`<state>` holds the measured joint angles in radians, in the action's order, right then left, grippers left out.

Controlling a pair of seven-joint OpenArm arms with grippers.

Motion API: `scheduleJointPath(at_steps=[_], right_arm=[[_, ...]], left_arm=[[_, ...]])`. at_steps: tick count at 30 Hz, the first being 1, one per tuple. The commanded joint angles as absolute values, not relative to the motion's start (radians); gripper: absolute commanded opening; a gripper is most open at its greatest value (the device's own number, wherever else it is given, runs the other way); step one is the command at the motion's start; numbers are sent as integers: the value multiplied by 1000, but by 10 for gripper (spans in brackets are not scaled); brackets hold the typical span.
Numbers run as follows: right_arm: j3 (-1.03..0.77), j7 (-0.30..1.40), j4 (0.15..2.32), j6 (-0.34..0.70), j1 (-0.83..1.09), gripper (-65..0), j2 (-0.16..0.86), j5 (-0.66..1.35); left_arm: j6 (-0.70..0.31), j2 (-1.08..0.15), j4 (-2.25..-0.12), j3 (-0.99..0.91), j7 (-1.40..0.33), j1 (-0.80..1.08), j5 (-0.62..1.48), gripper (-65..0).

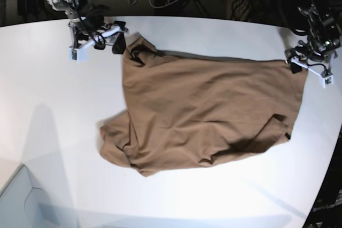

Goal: Layout the t-shirt on the table in an organized manner, then fold the t-shirt properly
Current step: 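Lift the held t-shirt edge with both grippers and pull it taut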

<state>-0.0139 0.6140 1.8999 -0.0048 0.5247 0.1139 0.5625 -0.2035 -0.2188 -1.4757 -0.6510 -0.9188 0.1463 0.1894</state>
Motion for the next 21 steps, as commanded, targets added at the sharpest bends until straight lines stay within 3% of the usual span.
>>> scheduleJointPath(at_steps=[1,4,6,8,10,21], right_arm=[[-15,595,1916,1,527,-259,117,575],[-16,595,1916,1,527,-259,117,575],[-18,595,1916,1,535,-259,117,575],[-15,595,1916,1,542,-259,119,575],[-8,595,1917,1,544,-259,119,575],[127,596,1917,2,544,-258,119,575]], left_arm=[[-209,-231,-1477,-651,-908,142,185,-124],[-211,-231,-1454,-651,-883,142,185,-155],[-211,-234,-1451,-651,-877,140,185,-263],[-211,-236,-1449,-653,-875,137,185,-412],[-213,-234,-1449,-653,-877,119,185,-498],[-213,-228,-1461,-653,-883,114,186,-502]])
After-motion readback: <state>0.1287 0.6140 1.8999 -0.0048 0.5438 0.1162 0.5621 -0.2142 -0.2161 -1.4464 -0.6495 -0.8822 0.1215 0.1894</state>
